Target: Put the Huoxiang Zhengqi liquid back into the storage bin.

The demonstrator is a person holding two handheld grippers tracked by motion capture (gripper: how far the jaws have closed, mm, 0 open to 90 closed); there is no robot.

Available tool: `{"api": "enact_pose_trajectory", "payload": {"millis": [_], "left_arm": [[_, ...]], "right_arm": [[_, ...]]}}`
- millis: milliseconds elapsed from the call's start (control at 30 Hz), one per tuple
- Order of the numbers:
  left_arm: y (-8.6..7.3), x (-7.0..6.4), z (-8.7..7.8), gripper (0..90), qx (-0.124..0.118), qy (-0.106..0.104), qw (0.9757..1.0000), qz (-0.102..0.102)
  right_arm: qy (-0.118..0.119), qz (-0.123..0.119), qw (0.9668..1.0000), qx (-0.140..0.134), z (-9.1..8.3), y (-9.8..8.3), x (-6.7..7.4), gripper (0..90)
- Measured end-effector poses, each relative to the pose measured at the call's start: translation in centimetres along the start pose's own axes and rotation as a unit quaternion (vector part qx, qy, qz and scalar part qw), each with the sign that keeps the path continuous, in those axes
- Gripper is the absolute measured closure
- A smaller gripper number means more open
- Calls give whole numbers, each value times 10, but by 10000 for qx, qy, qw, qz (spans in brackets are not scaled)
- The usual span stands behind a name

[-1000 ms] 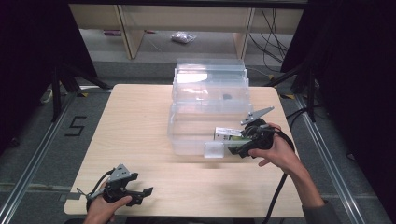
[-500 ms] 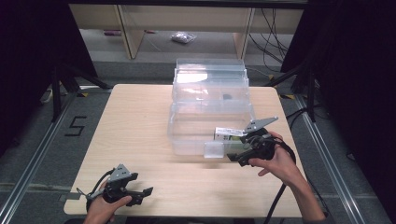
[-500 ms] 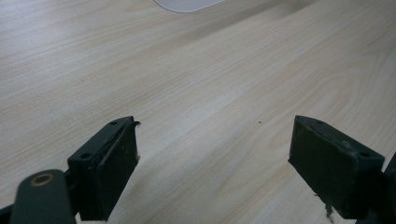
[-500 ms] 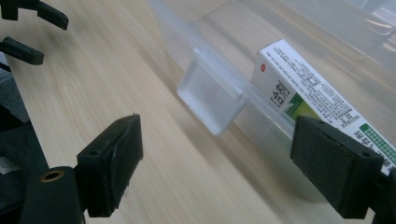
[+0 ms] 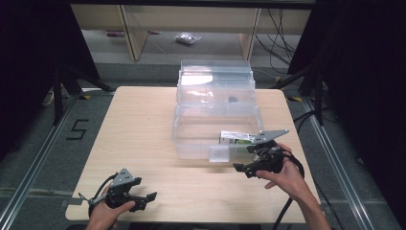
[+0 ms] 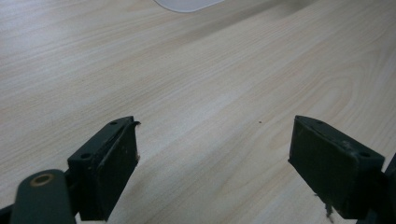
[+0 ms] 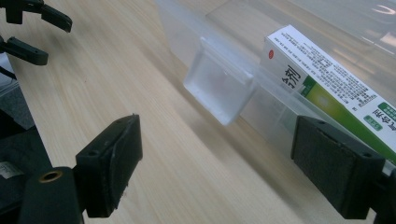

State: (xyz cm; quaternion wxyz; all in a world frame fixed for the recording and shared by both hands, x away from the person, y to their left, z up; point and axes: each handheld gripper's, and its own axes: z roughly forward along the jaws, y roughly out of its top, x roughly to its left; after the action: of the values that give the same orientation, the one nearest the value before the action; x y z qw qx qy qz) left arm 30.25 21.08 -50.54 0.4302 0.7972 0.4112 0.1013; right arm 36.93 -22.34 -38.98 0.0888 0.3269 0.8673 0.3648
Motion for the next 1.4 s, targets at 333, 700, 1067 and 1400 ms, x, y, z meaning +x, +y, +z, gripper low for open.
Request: {"api": "enact_pose_trajectory", "payload": {"millis": [333, 700, 1067, 1400], "left_arm": [[0, 0, 0, 149, -10, 1, 10000, -4], [0, 0, 0, 149, -14, 6, 10000, -6], [0, 0, 0, 149, -7, 10, 10000, -1], [0, -1, 0, 149, -34, 48, 10000, -4]], "right_arm": [[33, 85, 9999, -65, 0, -4, 1, 170], [24, 123, 9999, -63, 3, -14, 0, 169], [-75, 250, 9996, -77, 7, -26, 1, 170], [-97, 354, 9991, -195, 12, -36, 3, 172]]}}
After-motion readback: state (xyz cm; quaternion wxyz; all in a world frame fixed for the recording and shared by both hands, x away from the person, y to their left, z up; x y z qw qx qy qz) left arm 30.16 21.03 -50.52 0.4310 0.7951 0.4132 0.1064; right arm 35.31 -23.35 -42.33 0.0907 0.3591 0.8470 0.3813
